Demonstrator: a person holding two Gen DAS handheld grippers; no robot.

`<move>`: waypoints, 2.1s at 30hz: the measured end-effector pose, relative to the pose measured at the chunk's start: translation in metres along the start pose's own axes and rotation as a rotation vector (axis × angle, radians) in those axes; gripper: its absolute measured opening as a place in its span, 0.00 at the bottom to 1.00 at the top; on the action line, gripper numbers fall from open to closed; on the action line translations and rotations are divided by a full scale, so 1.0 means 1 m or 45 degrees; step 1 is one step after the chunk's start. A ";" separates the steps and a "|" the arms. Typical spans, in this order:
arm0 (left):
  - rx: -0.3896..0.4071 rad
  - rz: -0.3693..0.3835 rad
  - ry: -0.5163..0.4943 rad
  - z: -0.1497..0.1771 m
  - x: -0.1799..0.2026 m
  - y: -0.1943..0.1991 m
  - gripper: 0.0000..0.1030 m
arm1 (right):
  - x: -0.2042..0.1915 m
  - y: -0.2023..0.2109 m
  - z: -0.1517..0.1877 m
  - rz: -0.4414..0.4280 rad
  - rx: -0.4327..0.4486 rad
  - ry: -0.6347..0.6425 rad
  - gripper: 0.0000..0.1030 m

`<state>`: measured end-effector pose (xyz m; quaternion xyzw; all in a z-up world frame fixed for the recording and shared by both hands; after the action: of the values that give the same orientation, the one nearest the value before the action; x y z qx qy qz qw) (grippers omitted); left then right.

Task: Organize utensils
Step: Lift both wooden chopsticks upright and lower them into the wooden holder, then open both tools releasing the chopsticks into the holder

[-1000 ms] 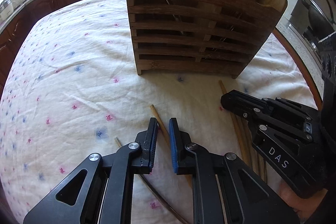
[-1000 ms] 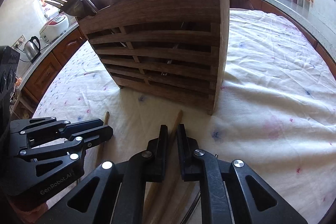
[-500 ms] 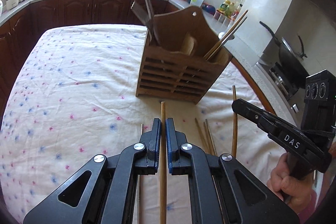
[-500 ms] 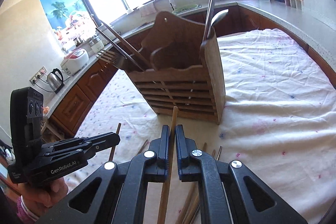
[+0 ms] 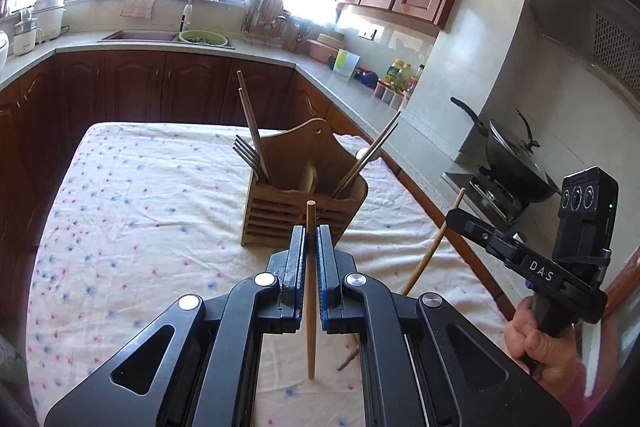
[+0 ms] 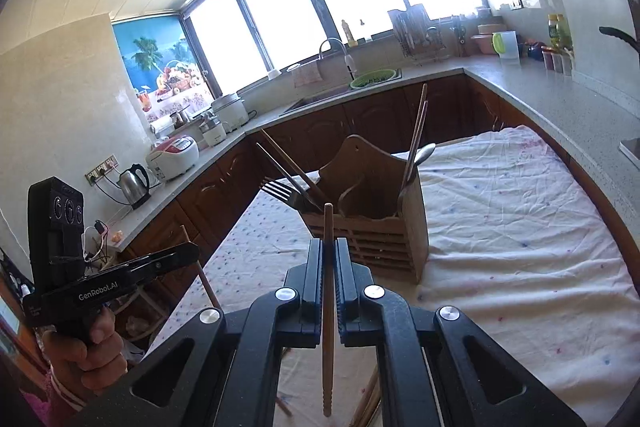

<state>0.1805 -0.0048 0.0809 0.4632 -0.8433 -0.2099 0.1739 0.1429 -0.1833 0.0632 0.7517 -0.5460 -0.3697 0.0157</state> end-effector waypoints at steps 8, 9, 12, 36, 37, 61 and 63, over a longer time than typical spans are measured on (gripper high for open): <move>0.049 -0.024 -0.014 -0.017 -0.003 0.005 0.04 | -0.005 0.007 -0.016 -0.013 0.059 0.011 0.05; 0.054 -0.026 -0.017 -0.019 -0.003 0.006 0.04 | -0.006 0.007 -0.019 -0.015 0.066 0.010 0.05; 0.069 -0.033 -0.018 -0.025 -0.006 0.005 0.04 | -0.007 0.009 -0.026 -0.022 0.086 0.009 0.05; 0.363 -0.230 0.025 -0.137 -0.056 -0.027 0.04 | -0.013 -0.011 -0.142 0.051 0.500 0.020 0.05; 0.352 -0.230 0.044 -0.132 -0.059 -0.035 0.04 | -0.010 -0.017 -0.139 0.062 0.493 0.020 0.05; 0.151 -0.228 0.116 -0.065 -0.068 -0.094 0.05 | 0.037 -0.077 -0.080 0.177 0.302 -0.053 0.05; 0.149 -0.227 0.120 -0.065 -0.070 -0.095 0.05 | 0.037 -0.077 -0.080 0.176 0.300 -0.056 0.05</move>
<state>0.3148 -0.0036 0.0810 0.5551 -0.8005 -0.1528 0.1667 0.2561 -0.2130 0.0687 0.7007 -0.6363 -0.3174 -0.0592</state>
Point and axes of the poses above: each gripper's, at about its wrist camera, not at the fingertips, and y roughly against the way its jaws point, x to its right, z to its underside, the point moved 4 cm from there along -y, roughly the way its jaws point, and after that the axes turned 15 degrees about -y, right-handed, at the moved point
